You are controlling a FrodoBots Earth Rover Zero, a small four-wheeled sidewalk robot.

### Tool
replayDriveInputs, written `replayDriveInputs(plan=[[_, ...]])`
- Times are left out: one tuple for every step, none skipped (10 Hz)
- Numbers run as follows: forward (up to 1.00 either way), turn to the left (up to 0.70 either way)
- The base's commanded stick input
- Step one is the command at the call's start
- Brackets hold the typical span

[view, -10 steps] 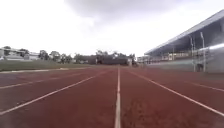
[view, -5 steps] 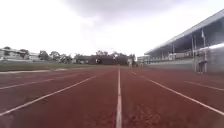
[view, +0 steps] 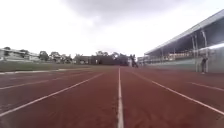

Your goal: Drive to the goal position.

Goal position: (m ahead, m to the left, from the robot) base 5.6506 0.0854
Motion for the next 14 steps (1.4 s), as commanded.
replayDriveInputs(plan=[[0.45, 0.0], [0.45, 0.0], [0.45, 0.0], [0.45, 0.0], [0.45, 0.0], [0.45, 0.0], [0.45, 0.0], [0.45, 0.0], [0.45, 0.0], [0.45, 0.0], [0.45, 0.0], [0.45, 0.0], [0.45, 0.0], [0.45, 0.0]])
